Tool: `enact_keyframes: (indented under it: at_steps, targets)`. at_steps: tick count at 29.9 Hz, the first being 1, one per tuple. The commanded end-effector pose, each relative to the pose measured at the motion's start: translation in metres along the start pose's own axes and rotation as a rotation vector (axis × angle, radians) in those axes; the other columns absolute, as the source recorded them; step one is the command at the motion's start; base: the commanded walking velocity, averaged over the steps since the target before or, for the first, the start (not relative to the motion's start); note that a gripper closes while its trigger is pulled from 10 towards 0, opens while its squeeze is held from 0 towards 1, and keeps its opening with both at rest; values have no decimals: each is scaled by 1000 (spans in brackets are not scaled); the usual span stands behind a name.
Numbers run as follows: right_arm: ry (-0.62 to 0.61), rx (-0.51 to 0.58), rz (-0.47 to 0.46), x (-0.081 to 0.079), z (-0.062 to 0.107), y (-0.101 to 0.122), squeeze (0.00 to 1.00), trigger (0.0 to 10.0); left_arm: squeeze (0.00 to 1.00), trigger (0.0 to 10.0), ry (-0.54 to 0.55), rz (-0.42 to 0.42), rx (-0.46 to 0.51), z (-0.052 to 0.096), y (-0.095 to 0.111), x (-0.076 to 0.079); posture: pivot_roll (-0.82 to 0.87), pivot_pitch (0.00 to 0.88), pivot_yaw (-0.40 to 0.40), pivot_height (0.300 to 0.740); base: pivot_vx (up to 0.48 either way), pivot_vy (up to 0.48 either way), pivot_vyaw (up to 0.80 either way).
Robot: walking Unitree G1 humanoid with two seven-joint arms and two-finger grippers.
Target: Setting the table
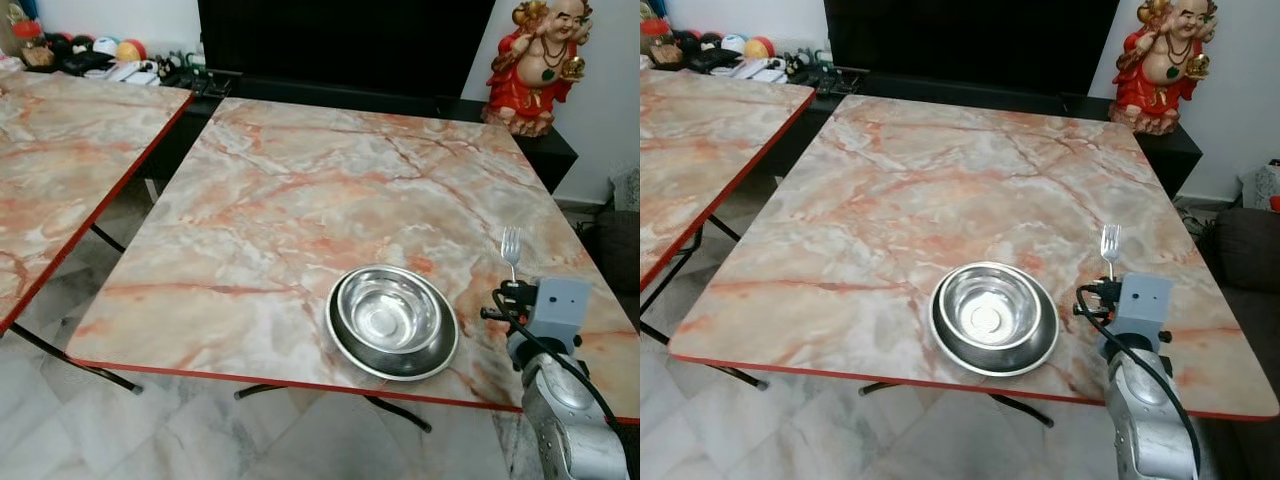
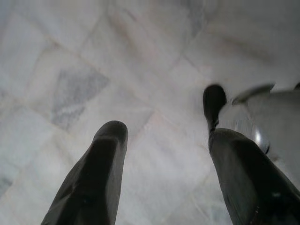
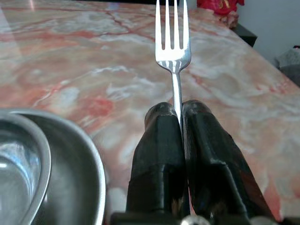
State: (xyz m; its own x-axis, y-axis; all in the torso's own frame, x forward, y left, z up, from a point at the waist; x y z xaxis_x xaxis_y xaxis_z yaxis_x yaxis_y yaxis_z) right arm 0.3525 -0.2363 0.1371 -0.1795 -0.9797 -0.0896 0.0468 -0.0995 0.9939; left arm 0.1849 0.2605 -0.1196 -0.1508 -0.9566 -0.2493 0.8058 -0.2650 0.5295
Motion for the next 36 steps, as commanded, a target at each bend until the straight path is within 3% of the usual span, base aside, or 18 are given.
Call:
enact_keyframes:
  at_steps: [1, 2, 7, 11, 13, 19, 27, 36]
  targets:
    - [-23, -9, 4, 6, 0, 0, 0, 10000, 0, 10000, -29, -14, -42, 2, -13, 12, 33, 116, -47, 740, 0, 0, 0]
    - [-38, -32, 21, 8, -1, -3, 0, 10000, 0, 10000, -38, -14, -48, 4, -21, 21, 33, 116, -47, 740, 0, 0, 0]
    - [-47, -113, 40, 9, 1, -19, 0, 10000, 0, 10000, -52, -15, -68, 7, -34, 34, 32, 118, -43, 740, 0, 0, 0]
    - [-25, -139, 44, 6, 2, -24, 0, 10000, 0, 10000, -54, -16, -76, 9, -38, 35, 30, 119, -40, 740, 0, 0, 0]
    - [39, -183, 51, -3, 3, -32, 0, 10000, 0, 10000, -54, -17, -80, 9, -40, 34, 29, 119, -38, 740, 0, 0, 0]
    - [87, -233, 29, -11, 1, -41, 0, 10000, 0, 10000, -56, -18, -76, 10, -40, 32, 31, 121, -37, 740, 0, 0, 0]
    - [102, -242, -22, -18, -20, -36, 0, 10000, 0, 10000, -45, -13, -80, 13, -45, 12, 35, 124, -34, 740, 0, 0, 0]
    - [129, -267, -47, -34, -33, -40, 0, 10000, 0, 10000, -49, -17, -89, 12, -44, 9, 44, 130, -37, 740, 0, 0, 0]
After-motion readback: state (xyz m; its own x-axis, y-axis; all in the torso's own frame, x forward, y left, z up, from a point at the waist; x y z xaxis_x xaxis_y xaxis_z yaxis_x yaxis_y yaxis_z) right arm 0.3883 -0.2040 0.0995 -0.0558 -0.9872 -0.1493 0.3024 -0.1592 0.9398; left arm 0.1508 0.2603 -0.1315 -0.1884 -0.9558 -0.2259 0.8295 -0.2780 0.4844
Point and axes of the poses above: a point about 5 cm out from each wrist's last joint towards the gripper, its own z axis pointing back from the gripper into the wrist, its own y axis along the axis of the wrist's last joint, x = y × z, the point moved 5 cm from there along -z, pointing out of the wrist towards the gripper, and after that the axes turned 8 degrees about -z, right-handed, at the moved point
